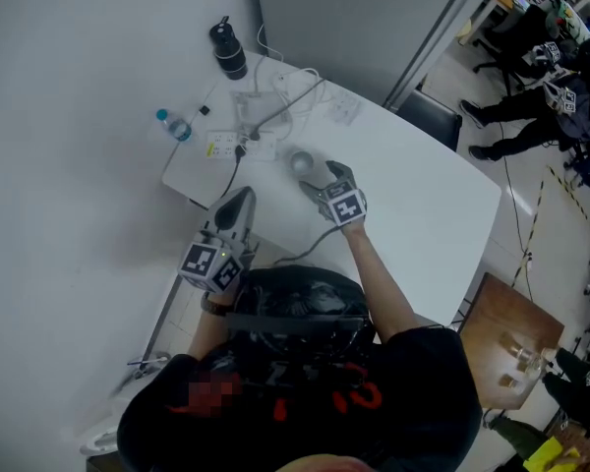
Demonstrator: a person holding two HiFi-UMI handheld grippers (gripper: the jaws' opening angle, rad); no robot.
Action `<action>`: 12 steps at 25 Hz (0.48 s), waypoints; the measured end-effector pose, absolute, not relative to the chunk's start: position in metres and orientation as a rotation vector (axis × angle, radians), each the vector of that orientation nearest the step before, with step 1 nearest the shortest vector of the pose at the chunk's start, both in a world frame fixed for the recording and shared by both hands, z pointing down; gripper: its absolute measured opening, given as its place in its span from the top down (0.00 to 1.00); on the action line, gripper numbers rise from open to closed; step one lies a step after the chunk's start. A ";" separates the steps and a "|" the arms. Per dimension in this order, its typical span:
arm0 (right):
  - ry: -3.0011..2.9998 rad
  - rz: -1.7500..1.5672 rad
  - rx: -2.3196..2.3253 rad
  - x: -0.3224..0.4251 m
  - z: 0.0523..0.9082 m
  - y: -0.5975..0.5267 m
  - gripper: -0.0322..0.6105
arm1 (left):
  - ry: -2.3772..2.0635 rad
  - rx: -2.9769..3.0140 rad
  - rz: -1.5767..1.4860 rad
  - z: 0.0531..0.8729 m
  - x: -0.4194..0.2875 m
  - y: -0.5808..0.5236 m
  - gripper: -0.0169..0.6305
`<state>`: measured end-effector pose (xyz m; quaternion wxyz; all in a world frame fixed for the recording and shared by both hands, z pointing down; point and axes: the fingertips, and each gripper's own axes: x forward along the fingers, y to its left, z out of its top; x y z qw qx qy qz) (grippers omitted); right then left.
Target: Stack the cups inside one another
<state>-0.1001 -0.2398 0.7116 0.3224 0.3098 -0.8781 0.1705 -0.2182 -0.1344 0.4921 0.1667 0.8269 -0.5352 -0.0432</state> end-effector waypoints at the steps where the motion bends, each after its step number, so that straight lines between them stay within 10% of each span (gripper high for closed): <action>1: -2.272 0.441 0.778 -0.107 0.720 -0.243 0.35 | -1.532 2.347 -0.129 0.492 -0.222 -0.134 0.98; 12: -1.998 0.271 0.567 -0.150 0.765 -0.270 0.35 | -1.642 2.248 -0.182 0.496 -0.267 -0.122 0.98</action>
